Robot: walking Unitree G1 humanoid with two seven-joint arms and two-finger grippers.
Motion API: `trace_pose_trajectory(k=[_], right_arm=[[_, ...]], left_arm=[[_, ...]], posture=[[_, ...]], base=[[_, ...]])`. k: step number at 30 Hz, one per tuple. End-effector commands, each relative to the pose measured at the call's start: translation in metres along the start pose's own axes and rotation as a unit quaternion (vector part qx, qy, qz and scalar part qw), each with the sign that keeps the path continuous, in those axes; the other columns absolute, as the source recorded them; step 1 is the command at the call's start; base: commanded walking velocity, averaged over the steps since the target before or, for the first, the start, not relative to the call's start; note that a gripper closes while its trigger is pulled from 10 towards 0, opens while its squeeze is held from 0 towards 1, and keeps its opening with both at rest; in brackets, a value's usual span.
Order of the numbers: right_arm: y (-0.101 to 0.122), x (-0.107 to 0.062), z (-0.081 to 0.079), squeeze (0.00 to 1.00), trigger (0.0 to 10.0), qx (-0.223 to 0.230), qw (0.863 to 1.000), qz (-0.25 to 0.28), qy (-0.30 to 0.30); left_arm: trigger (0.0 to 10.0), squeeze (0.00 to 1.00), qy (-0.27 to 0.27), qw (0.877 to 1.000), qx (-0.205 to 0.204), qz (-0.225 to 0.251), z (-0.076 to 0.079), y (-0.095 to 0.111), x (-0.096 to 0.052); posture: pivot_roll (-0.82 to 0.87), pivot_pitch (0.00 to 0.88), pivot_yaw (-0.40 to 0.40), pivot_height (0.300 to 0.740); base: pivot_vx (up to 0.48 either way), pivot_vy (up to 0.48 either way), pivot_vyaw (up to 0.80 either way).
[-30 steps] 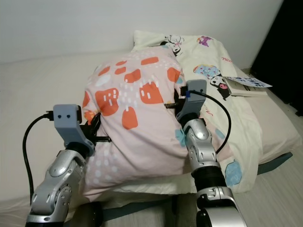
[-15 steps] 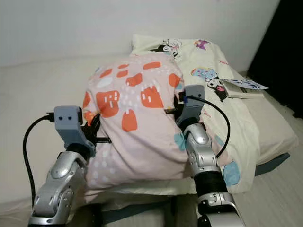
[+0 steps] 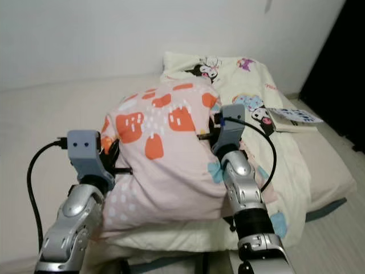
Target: Clean up the room
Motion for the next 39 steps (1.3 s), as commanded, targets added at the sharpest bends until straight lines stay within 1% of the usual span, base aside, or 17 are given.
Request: trace_pose_trajectory(k=[1,6,8,10,12,16,21,25,28,32,34,37,38,39], right_arm=[[0.002,0.001,-0.020,0.00,10.0,-0.012,0.999,0.004,0.034],[-0.003,-0.001,-0.023,0.00,10.0,-0.006,0.999,-0.007,0.043],[-0.001,-0.001,-0.024,0.00,10.0,-0.004,0.999,-0.003,0.047],[0.003,-0.002,-0.026,0.00,10.0,-0.006,0.999,0.006,0.052],[0.003,-0.002,-0.026,0.00,10.0,-0.006,0.999,0.006,0.052],[0.005,-0.001,-0.025,0.00,10.0,-0.007,0.999,0.009,0.052],[0.006,-0.002,-0.026,0.00,10.0,-0.005,0.999,0.011,0.053],[0.006,-0.003,-0.029,0.00,10.0,-0.004,0.998,0.013,0.056],[0.006,-0.003,-0.029,0.00,10.0,-0.003,0.998,0.013,0.056],[0.006,-0.004,-0.029,0.00,10.0,-0.001,0.998,0.013,0.055],[0.006,-0.004,-0.029,0.00,10.0,0.000,0.998,0.013,0.056],[-0.002,-0.007,-0.024,0.00,10.0,0.011,0.999,0.003,0.038],[-0.005,-0.007,-0.023,0.00,10.0,0.011,0.999,-0.005,0.032],[-0.012,-0.009,-0.023,0.00,10.0,0.019,0.999,-0.016,0.032]], left_arm=[[10.0,0.00,-0.003,1.000,0.002,0.020,0.002,0.008,0.000],[10.0,0.00,0.002,1.000,0.005,0.019,0.000,0.007,0.000],[10.0,0.00,0.001,1.000,0.005,0.019,-0.001,0.007,-0.001],[10.0,0.00,0.003,1.000,0.007,0.019,-0.001,0.006,-0.001],[10.0,0.00,0.003,1.000,0.007,0.019,-0.001,0.006,-0.001],[10.0,0.00,0.004,1.000,0.007,0.019,-0.001,0.006,-0.001],[10.0,0.00,0.003,1.000,0.008,0.021,-0.001,0.006,0.000],[10.0,0.00,-0.001,1.000,0.007,0.024,0.001,0.008,0.001],[10.0,0.00,-0.002,1.000,0.007,0.024,0.002,0.008,0.001],[10.0,0.00,-0.001,1.000,0.007,0.017,0.002,0.004,-0.001],[10.0,0.00,0.000,1.000,0.007,0.016,0.002,0.003,-0.002],[10.0,0.00,0.008,1.000,-0.003,0.004,0.000,-0.004,-0.005],[10.0,0.00,0.011,1.000,-0.004,-0.001,-0.001,-0.007,-0.005],[10.0,0.00,0.017,1.000,-0.009,-0.011,-0.002,-0.013,-0.007]], posture=[[-0.04,0.119,-0.037,0.640],[-0.04,0.119,-0.037,0.640],[-0.04,0.119,-0.037,0.645],[-0.04,0.114,-0.039,0.660],[-0.04,0.114,-0.039,0.660],[-0.04,0.103,-0.037,0.680],[-0.04,0.099,-0.036,0.690],[-0.04,0.095,-0.034,0.715],[-0.04,0.096,-0.033,0.725],[-0.04,0.096,-0.032,0.740],[-0.04,0.096,-0.032,0.740],[-0.04,0.099,-0.034,0.740],[-0.04,0.100,-0.034,0.740],[-0.04,0.101,-0.033,0.740]], base=[[0.000,0.000,0.00],[0.000,0.000,0.00],[0.000,0.000,0.00],[0.000,0.000,0.00],[0.000,0.000,0.00],[0.000,0.000,0.00],[0.000,0.000,0.00],[0.000,0.000,0.00],[0.000,0.000,0.00],[0.000,0.000,0.00],[0.000,0.000,0.00],[0.000,0.000,0.00],[0.000,0.000,0.00],[0.000,0.000,0.00]])
Point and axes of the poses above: a point about 5 cm out from each wrist's last joint towards the gripper, its own x axis pointing out of the wrist towards the gripper, its own y axis along the axis of the wrist's last joint, z = x × y, the point moved 6 cm from there along x, pointing out of the wrist towards the gripper, and after that the axes turned 5 degrees about x, right-handed, at the moved point
